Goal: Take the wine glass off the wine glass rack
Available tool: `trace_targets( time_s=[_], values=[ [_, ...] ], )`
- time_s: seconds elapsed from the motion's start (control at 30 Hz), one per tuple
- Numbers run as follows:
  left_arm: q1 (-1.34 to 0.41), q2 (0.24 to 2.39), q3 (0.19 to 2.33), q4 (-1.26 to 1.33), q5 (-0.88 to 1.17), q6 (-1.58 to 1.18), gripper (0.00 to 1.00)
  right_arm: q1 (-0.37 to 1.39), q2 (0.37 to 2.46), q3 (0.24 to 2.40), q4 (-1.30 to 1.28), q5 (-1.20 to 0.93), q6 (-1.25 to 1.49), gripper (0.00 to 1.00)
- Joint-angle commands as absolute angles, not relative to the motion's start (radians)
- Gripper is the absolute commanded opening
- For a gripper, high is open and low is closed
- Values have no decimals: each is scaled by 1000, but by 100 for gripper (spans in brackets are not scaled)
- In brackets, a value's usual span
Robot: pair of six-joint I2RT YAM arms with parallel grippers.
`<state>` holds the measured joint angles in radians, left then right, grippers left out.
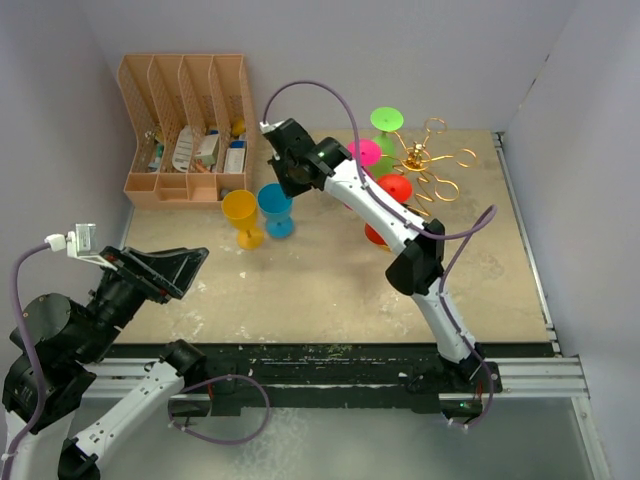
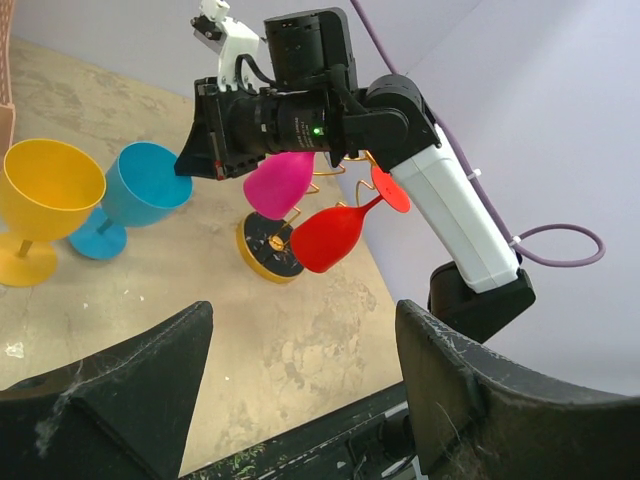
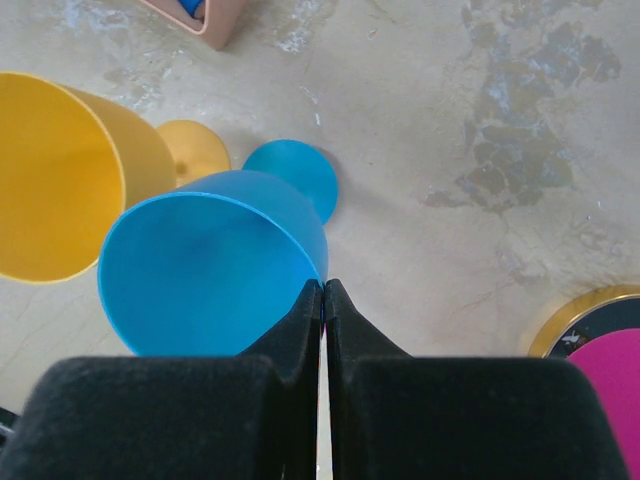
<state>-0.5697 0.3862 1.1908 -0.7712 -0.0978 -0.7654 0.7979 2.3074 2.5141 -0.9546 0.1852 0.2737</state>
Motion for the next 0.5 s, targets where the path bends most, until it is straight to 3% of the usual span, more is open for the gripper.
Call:
trace_targets(
  time_s=[0.0, 0.47],
  values=[
    [-569, 402, 1186, -729, -81, -752, 77, 779, 2273, 2541, -942, 231, 288, 0],
    [-569, 408, 1180, -733, -81, -762, 77, 757, 2350, 2599, -921, 187, 280, 0]
  ],
)
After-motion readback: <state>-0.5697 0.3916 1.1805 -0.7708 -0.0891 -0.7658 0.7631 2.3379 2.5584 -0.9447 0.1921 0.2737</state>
